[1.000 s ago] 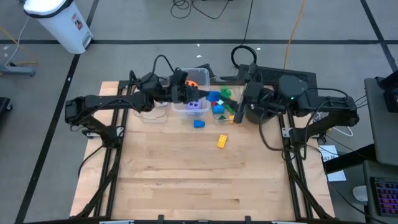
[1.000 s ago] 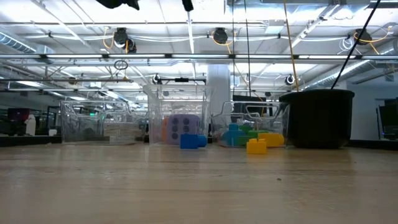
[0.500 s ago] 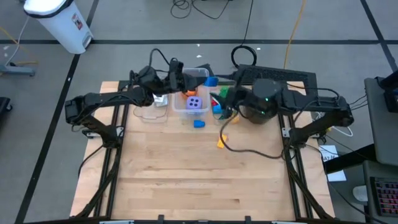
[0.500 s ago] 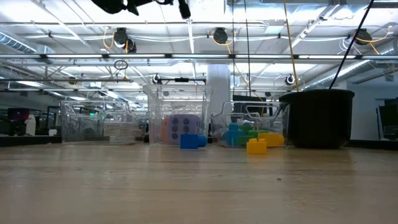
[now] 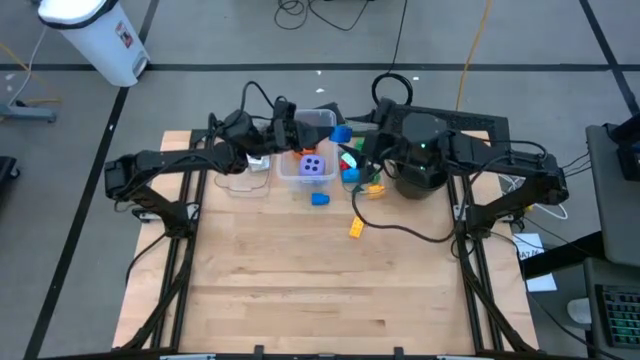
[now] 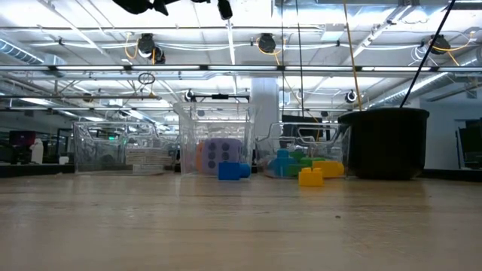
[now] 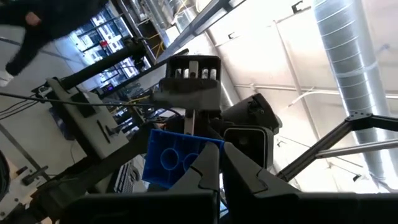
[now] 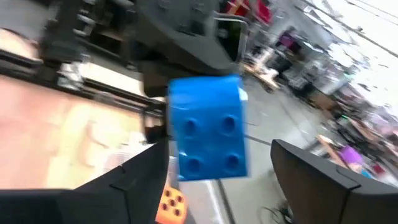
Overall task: Pick & Place Toys
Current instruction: Put the dark blue game piece into the right transparent bin
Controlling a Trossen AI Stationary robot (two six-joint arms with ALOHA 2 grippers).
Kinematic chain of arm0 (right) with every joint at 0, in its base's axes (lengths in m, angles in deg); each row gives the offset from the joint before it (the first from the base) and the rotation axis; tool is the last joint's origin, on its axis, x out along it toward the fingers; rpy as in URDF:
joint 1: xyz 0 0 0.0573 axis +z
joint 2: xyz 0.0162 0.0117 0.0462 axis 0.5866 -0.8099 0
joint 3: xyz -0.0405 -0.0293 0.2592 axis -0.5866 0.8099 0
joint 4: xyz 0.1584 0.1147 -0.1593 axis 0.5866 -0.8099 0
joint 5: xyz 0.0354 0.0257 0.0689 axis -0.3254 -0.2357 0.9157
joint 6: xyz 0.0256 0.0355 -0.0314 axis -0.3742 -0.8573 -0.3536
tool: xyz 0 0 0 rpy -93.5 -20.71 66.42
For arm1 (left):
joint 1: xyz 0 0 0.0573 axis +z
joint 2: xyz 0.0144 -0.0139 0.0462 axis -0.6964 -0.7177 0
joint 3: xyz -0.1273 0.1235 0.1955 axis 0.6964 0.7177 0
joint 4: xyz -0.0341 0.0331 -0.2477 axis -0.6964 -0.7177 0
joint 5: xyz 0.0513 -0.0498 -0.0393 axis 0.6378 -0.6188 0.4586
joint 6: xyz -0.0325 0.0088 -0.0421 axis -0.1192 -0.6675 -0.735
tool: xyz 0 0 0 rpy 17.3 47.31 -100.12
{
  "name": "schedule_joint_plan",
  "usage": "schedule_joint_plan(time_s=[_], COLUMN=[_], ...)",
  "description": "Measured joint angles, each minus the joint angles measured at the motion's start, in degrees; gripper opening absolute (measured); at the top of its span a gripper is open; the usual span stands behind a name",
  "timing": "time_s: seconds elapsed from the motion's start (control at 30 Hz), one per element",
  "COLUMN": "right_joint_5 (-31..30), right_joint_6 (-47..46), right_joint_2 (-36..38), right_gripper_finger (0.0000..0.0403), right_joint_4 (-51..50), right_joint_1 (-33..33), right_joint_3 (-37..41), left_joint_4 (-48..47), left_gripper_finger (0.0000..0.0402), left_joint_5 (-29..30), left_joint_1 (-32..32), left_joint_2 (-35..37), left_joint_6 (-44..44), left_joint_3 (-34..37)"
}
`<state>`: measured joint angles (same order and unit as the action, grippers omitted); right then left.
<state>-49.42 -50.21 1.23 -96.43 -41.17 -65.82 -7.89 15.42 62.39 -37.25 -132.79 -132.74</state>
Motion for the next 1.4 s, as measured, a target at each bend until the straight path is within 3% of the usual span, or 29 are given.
schedule_joint_plan(time_s=[0.43,0.67,1.1,1.3,1.4], right_joint_5=[1.79,1.94,-0.05,1.02,7.33], right_joint_6=[-0.78,-1.63,-1.92,-7.43,-10.62], right_joint_2=[0.00,0.00,3.44,3.33,2.80], right_gripper_finger=[0.0138,0.0138,0.0138,0.0138,0.0138], right_joint_4=[-0.34,2.04,4.20,-11.47,-18.28], right_joint_1=[-0.16,-0.16,-1.74,-6.74,-11.25], right_joint_3=[0.00,0.00,-0.96,-4.38,-4.80], left_joint_4=[0.04,3.24,8.36,12.29,15.06], left_gripper_finger=[0.0008,0.0031,0.0179,0.0199,0.0198], left_joint_5=[0.64,1.09,2.33,1.71,0.66], left_joint_1=[-0.34,-0.39,1.82,3.02,3.51], left_joint_2=[0.00,-0.09,-0.03,0.00,-0.01], left_joint_6=[0.00,3.82,9.21,11.04,11.38], left_joint_3=[0.00,0.00,0.00,0.00,0.00])
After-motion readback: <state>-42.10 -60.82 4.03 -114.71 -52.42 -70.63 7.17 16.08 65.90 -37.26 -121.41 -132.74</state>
